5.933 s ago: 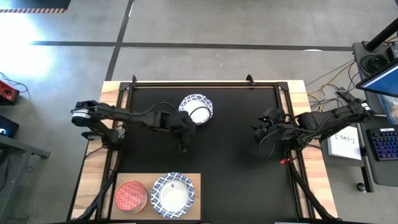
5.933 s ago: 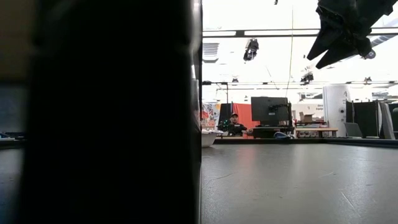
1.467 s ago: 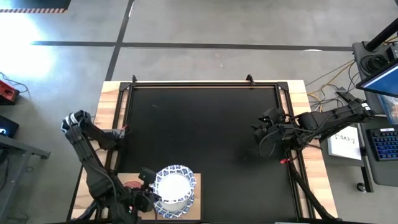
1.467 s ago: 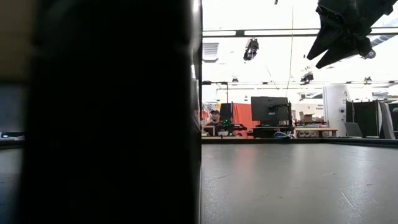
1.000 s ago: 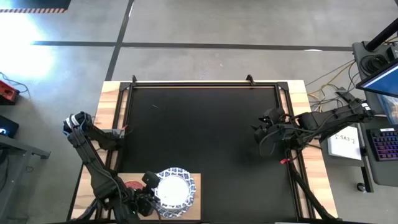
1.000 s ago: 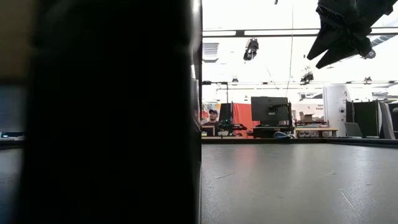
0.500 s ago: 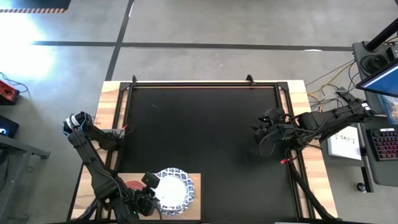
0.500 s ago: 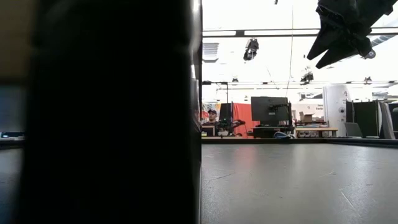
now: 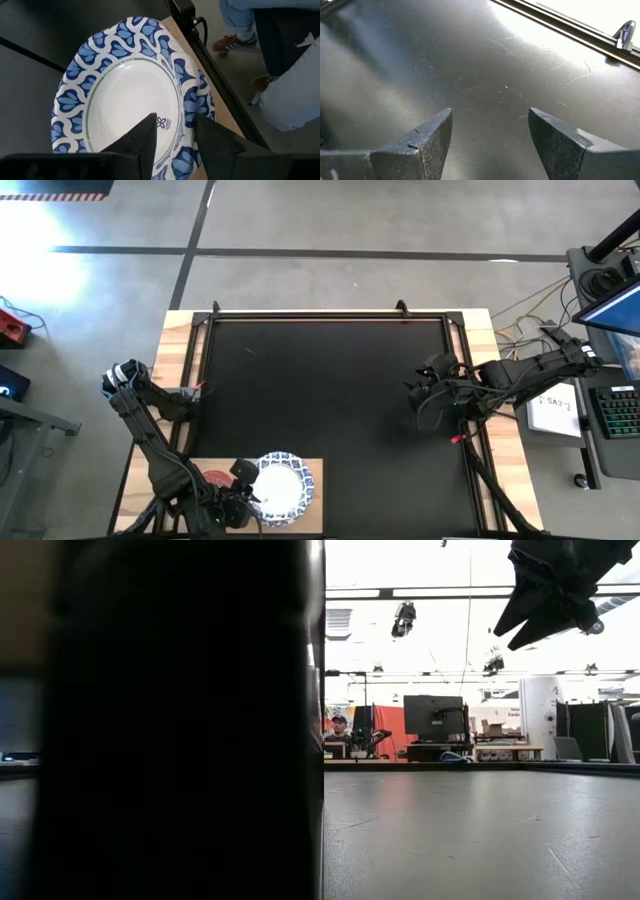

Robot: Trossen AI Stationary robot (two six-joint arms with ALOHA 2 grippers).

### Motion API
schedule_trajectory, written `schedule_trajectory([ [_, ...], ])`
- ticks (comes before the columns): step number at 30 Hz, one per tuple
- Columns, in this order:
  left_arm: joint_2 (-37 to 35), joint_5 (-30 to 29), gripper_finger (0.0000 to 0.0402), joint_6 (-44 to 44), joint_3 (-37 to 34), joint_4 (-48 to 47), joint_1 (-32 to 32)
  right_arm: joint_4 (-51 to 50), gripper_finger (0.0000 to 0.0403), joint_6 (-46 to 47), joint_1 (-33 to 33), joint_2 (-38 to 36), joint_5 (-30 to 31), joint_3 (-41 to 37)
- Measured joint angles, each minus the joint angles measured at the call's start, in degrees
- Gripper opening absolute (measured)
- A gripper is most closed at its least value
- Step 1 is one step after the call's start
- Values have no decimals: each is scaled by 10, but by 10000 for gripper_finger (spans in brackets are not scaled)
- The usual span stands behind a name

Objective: Place and stack bowls onto a shelf
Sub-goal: Stack the white patterned bowl on top of the white patterned bowl on the shelf, then return to Home Position

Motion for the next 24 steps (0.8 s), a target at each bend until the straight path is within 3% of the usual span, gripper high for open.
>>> schedule_trajectory([
  [16,-16,32,116,-4,11,2,3,0,249,0,0,0,0,0],
  [24,-36,8,117,84,29,-54,13,0,249,0,0,0,0,0],
])
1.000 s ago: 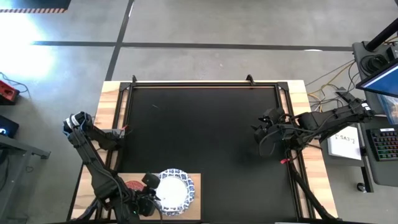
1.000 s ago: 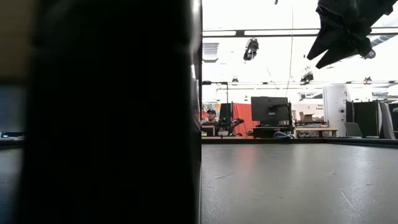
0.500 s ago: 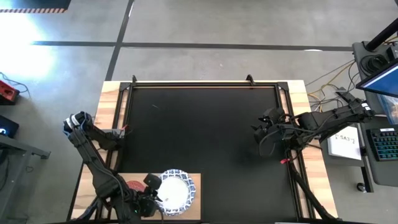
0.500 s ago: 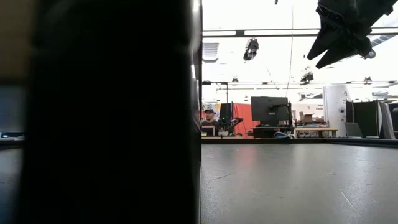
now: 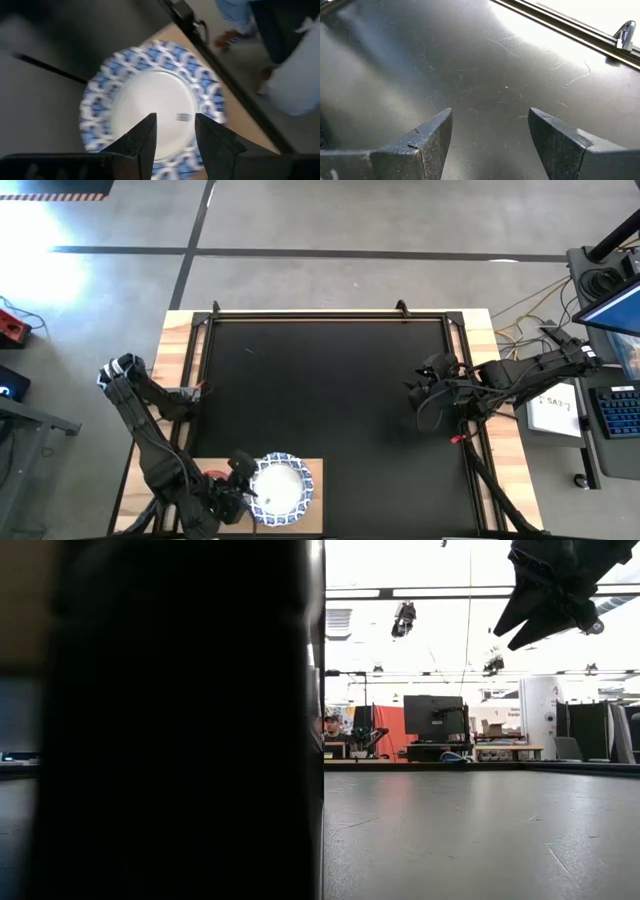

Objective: Place and stack bowls onto a shelf
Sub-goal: Return to Home Position

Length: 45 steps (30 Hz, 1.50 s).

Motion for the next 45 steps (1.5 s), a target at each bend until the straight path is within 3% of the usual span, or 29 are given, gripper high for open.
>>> schedule_trajectory([
  [6,-58,-24,117,71,-22,-14,39,0,249,0,0,0,0,0],
  [11,-134,11,117,132,-80,15,95,0,249,0,0,0,0,0],
  [23,-418,126,117,196,-390,245,301,0,249,0,0,0,0,0],
  [31,-578,129,117,259,-565,423,409,0,249,0,0,0,0,0],
  [37,-638,130,116,258,-651,547,486,0,249,0,0,0,0,0],
  [45,-650,150,116,227,-735,654,565,0,249,0,0,0,0,0],
])
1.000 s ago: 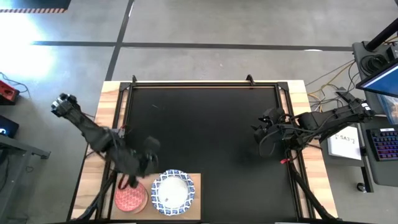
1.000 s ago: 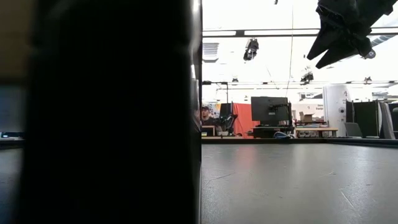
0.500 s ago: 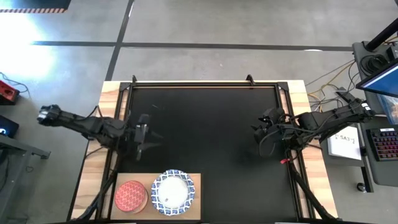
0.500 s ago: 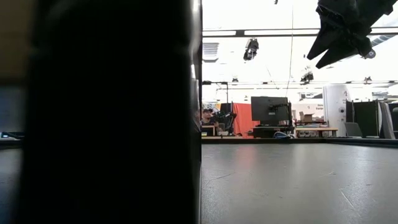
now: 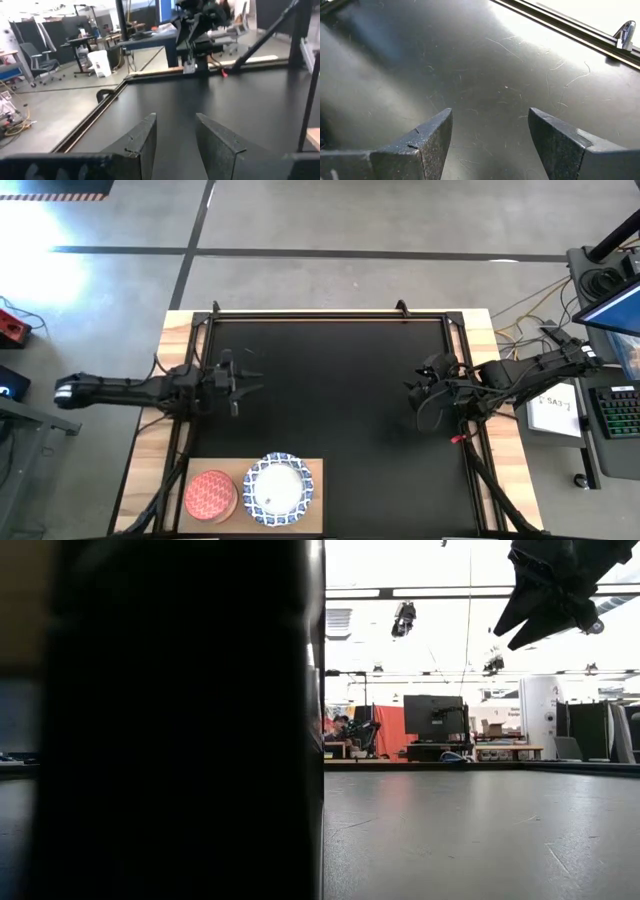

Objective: Place and stack bowls onto a shelf
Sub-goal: Return to Home Position

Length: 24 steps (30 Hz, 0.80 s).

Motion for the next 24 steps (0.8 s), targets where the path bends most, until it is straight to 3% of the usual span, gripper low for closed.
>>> schedule_trajectory([
  [8,1,30,116,-14,-49,85,38,0,249,0,0,0,0,0],
  [24,2,26,116,-90,-56,78,39,0,249,0,0,0,0,0],
])
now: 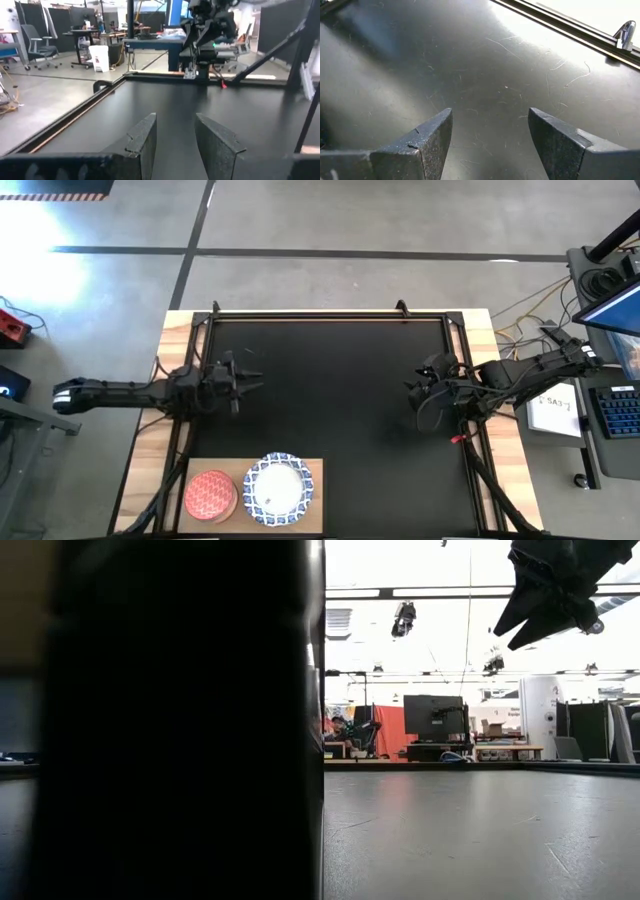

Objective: Place and stack bowls onto a shelf
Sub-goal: Return to Home Position

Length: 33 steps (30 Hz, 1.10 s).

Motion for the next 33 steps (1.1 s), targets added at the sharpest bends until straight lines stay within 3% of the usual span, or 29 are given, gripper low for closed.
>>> schedule_trajectory([
  [4,0,0,116,-41,8,-1,0,0,249,0,0,0,0,0],
  [18,-14,-1,116,-44,-1,-2,0,0,249,0,0,0,0,0],
  [33,-202,-2,117,-44,-12,-146,-1,0,249,0,0,0,0,0],
])
